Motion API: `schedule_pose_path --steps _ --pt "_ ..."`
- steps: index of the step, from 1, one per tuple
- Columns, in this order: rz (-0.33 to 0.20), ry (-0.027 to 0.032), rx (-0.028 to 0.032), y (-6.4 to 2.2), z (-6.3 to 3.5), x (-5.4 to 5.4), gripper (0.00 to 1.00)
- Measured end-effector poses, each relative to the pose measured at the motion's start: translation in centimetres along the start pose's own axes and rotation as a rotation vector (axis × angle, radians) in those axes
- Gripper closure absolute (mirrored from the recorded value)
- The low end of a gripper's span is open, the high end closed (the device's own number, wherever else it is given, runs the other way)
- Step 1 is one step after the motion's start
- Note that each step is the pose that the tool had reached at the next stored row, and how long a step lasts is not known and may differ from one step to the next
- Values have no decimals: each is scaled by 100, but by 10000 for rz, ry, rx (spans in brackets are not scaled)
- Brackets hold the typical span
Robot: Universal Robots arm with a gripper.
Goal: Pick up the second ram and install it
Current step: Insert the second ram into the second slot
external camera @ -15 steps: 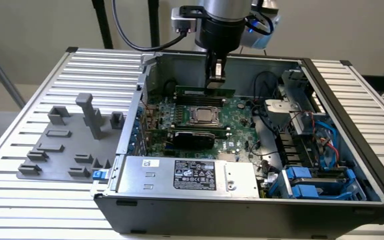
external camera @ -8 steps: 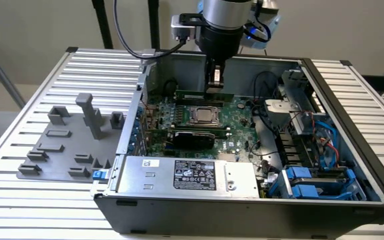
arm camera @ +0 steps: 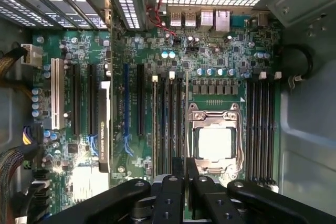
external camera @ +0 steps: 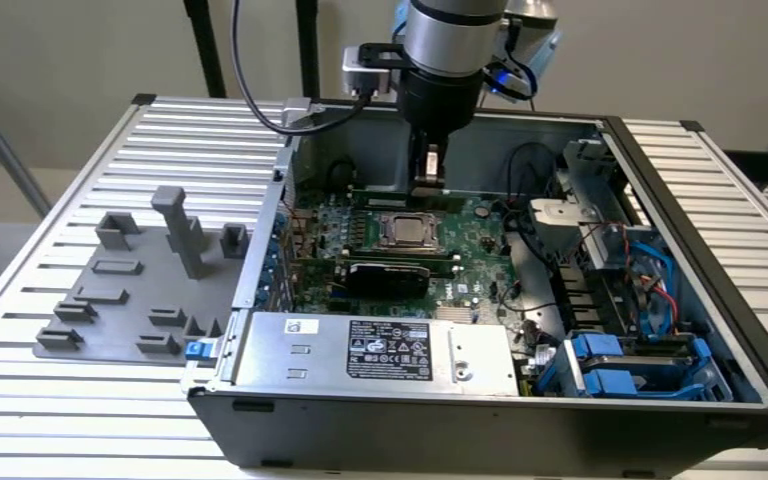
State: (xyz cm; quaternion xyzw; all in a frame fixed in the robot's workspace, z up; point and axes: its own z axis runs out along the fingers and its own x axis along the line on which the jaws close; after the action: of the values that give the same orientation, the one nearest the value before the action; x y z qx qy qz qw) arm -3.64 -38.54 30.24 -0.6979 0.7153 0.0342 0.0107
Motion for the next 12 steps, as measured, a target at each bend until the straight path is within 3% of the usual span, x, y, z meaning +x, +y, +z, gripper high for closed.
schedule_pose_path --steps 12 --pt "27 -3 54 -11 218 14 87"
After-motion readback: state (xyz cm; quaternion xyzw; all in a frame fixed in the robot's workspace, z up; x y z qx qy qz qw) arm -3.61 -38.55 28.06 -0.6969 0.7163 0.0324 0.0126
